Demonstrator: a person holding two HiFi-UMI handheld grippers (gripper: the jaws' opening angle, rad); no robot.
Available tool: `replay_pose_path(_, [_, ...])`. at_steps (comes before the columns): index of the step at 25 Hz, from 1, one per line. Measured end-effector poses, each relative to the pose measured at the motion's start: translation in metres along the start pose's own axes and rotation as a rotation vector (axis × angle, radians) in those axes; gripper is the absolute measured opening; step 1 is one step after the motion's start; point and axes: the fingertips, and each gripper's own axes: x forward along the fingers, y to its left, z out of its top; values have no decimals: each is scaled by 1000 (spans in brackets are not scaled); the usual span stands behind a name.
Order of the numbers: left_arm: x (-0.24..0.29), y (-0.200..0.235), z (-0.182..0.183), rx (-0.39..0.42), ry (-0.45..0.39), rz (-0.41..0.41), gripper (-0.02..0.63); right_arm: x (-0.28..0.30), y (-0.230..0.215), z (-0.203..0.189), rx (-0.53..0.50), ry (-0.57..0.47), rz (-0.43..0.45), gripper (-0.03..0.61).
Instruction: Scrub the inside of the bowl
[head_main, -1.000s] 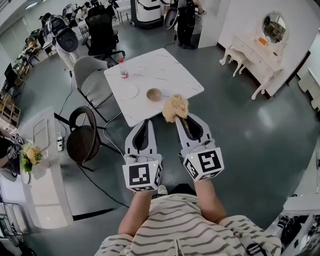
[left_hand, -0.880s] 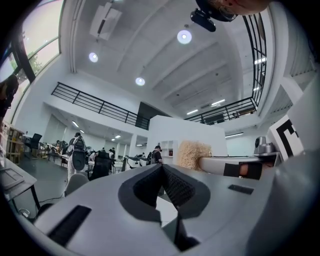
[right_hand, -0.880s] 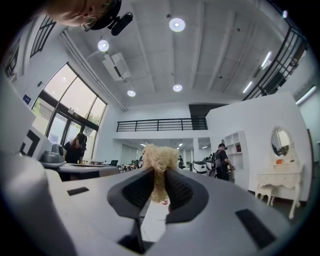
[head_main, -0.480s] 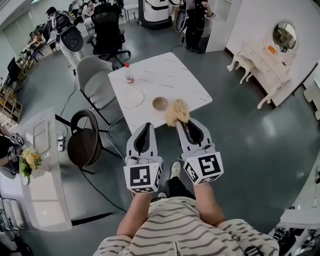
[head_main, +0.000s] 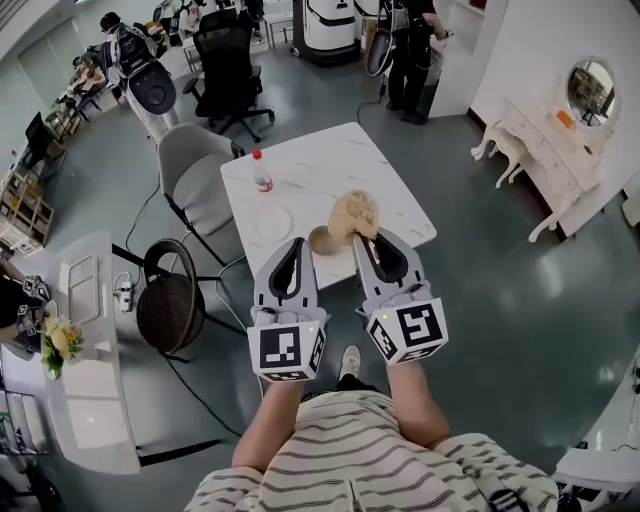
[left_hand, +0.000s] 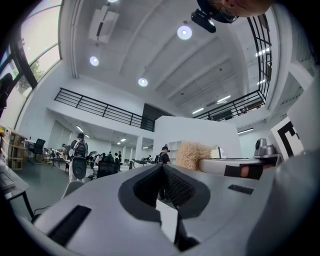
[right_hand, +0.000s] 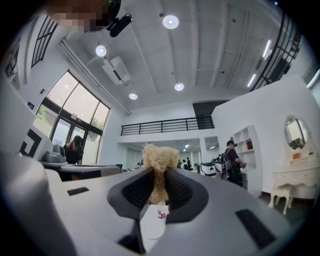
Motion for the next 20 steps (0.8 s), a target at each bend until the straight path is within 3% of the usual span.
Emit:
replay_pose_path(13, [108, -12, -19, 30, 3, 36, 5, 72, -72, -12, 31, -17, 94, 74])
replay_pose_path(20, [134, -9, -43, 44, 41, 81, 5, 93, -95, -32, 69, -8, 121, 74])
